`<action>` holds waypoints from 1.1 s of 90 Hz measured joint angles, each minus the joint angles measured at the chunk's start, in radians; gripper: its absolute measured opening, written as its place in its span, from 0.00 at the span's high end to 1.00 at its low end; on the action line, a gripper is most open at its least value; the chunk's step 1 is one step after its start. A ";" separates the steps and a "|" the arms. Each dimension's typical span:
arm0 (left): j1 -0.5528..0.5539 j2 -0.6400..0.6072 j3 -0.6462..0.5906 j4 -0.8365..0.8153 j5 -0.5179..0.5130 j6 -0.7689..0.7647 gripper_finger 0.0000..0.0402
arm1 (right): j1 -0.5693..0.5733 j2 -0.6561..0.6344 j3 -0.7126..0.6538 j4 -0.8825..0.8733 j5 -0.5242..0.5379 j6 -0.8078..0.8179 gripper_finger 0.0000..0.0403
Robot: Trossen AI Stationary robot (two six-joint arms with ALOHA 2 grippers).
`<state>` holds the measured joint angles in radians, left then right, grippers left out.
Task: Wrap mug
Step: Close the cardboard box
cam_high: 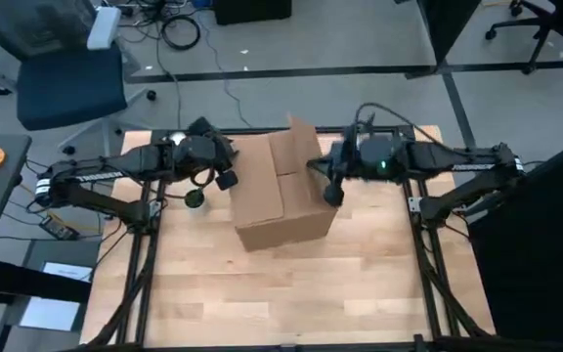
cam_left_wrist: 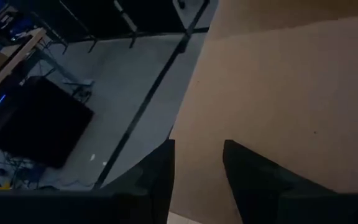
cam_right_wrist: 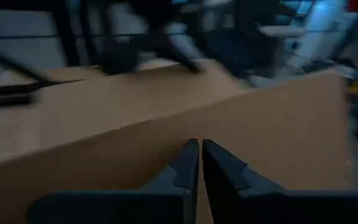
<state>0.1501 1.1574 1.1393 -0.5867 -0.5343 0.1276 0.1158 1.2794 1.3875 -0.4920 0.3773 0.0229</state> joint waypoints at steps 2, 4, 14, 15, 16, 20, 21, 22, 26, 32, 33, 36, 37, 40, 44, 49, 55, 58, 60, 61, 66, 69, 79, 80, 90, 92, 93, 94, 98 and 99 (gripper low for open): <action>0.000 0.000 0.000 0.008 0.002 0.000 0.69 | 0.016 0.008 0.001 0.003 -0.003 0.000 1.00; 0.000 0.000 0.000 0.016 0.003 0.000 0.69 | 0.030 0.018 0.001 0.003 -0.012 0.000 1.00; 0.000 0.002 -0.001 0.038 0.011 0.001 0.69 | 0.079 0.098 0.000 0.000 -0.039 -0.001 1.00; 0.000 0.002 -0.001 0.039 0.014 0.001 0.69 | 0.082 0.107 0.000 0.000 -0.038 -0.001 1.00; 0.000 0.002 -0.001 0.041 0.016 0.002 0.69 | 0.086 0.117 0.000 0.000 -0.038 0.000 1.00; 0.000 0.005 -0.001 0.050 0.024 0.003 0.69 | 0.094 0.150 0.000 0.002 -0.037 0.001 1.00; 0.001 0.007 -0.001 0.052 0.024 0.004 0.69 | 0.094 0.159 0.000 0.002 -0.037 0.001 1.00; 0.002 0.010 -0.001 0.055 0.024 0.005 0.69 | 0.094 0.169 0.000 0.002 -0.037 0.001 1.00; 0.009 0.015 -0.001 0.064 0.030 0.017 0.69 | 0.086 0.203 0.001 0.010 -0.032 -0.001 1.00; 0.023 0.033 -0.001 0.068 0.036 0.030 0.69 | 0.063 0.244 0.004 0.023 -0.020 -0.007 1.00; 0.026 0.035 -0.001 0.069 0.036 0.030 0.69 | 0.058 0.251 0.005 0.025 -0.017 -0.007 1.00; 0.032 0.040 0.001 0.072 0.037 0.035 0.69 | 0.044 0.264 0.006 0.028 -0.013 -0.007 1.00; 0.035 0.042 0.001 0.074 0.038 0.036 0.69 | 0.038 0.267 0.007 0.029 -0.014 -0.006 1.00; 0.047 0.051 0.002 0.083 0.037 0.047 0.69 | 0.019 0.274 0.007 0.033 -0.014 -0.006 1.00; 0.060 0.062 0.003 0.104 0.034 0.064 0.69 | -0.010 0.282 0.007 0.039 -0.008 -0.005 1.00; 0.082 0.073 0.002 0.140 0.033 0.090 0.69 | -0.046 0.285 0.007 0.049 0.009 -0.005 1.00; 0.114 0.080 0.002 0.186 0.033 0.125 0.69 | -0.088 0.286 0.005 0.067 0.022 -0.006 1.00; 0.135 0.080 0.001 0.207 0.033 0.145 0.69 | -0.108 0.284 0.005 0.076 0.022 -0.006 1.00; 0.149 0.080 0.000 0.223 0.034 0.160 0.69 | -0.121 0.282 0.004 0.079 0.019 -0.006 1.00; 0.155 0.081 0.000 0.231 0.033 0.166 0.69 | -0.127 0.281 0.003 0.082 0.019 -0.006 1.00; 0.189 0.082 -0.001 0.268 0.033 0.194 0.69 | -0.156 0.280 0.003 0.097 0.017 -0.008 1.00; 0.212 0.083 -0.001 0.290 0.032 0.214 0.69 | -0.173 0.281 0.003 0.101 0.011 -0.008 1.00; 0.280 0.095 -0.006 0.328 0.026 0.287 0.69 | -0.221 0.285 0.002 0.113 -0.014 -0.007 1.00; 0.287 0.097 -0.006 0.335 0.027 0.290 0.69 | -0.224 0.286 0.002 0.115 -0.016 -0.007 1.00; 0.351 0.117 -0.005 0.359 0.027 0.318 0.69 | -0.260 0.292 0.002 0.125 -0.032 -0.007 1.00; 0.365 0.125 -0.005 0.367 0.028 0.318 0.69 | -0.266 0.296 0.003 0.130 -0.035 -0.007 1.00; 0.372 0.128 -0.004 0.370 0.029 0.318 0.69 | -0.270 0.298 0.003 0.132 -0.037 -0.007 1.00; 0.379 0.130 -0.004 0.372 0.031 0.318 0.69 | -0.273 0.299 0.003 0.135 -0.038 -0.007 1.00; 0.404 0.142 -0.003 0.378 0.048 0.314 0.69 | -0.288 0.303 0.003 0.144 -0.042 -0.007 1.00; 0.410 0.145 -0.003 0.381 0.051 0.314 0.69 | -0.292 0.305 0.003 0.146 -0.043 -0.009 1.00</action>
<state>0.5598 1.3024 1.1366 -0.2056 -0.4833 0.4420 -0.1762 1.5841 1.3907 -0.3460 0.3346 0.0140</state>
